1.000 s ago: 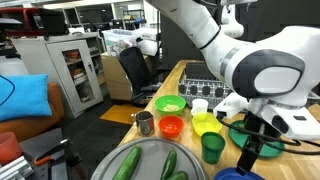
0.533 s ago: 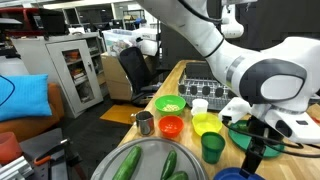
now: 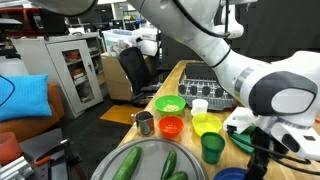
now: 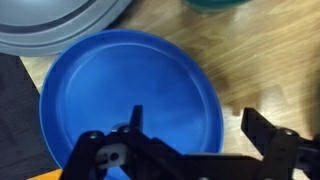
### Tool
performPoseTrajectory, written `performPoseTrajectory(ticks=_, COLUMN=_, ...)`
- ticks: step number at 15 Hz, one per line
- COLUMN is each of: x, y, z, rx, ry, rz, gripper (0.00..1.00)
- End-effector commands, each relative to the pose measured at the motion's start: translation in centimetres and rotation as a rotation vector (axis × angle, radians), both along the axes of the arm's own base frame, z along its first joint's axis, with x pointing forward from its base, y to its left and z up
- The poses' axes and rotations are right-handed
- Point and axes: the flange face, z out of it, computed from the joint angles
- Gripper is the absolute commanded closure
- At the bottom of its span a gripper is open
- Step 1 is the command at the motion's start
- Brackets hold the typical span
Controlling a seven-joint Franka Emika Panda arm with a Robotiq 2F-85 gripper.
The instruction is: Move the blue plate from the right to the back edge of the counter
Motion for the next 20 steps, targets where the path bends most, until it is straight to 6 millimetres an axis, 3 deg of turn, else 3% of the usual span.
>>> performPoseTrajectory(ticks=1, x=0.39, y=-0.43, z=-0.51, rx=0.012, ry=0.038, rz=0.008, gripper=0.00)
performPoseTrajectory(ticks=14, x=0.29, y=-0.97, z=-0.78, rx=0.029, ry=0.090, rz=0.015, gripper=0.08)
performPoseTrajectory(ticks=15, x=0.41, y=-0.87, z=-0.85, rx=0.029, ry=0.090, rz=0.017, gripper=0.12)
performPoseTrajectory(ticks=17, x=0.69, y=-0.70, z=-1.01, rx=0.027, ry=0.086, rz=0.024, gripper=0.37)
performPoseTrajectory(ticks=18, x=0.80, y=-0.63, z=-1.05, rx=0.027, ry=0.085, rz=0.026, gripper=0.39)
performPoseTrajectory(ticks=20, x=1.01, y=-0.50, z=-0.95, rx=0.025, ry=0.083, rz=0.029, gripper=0.53)
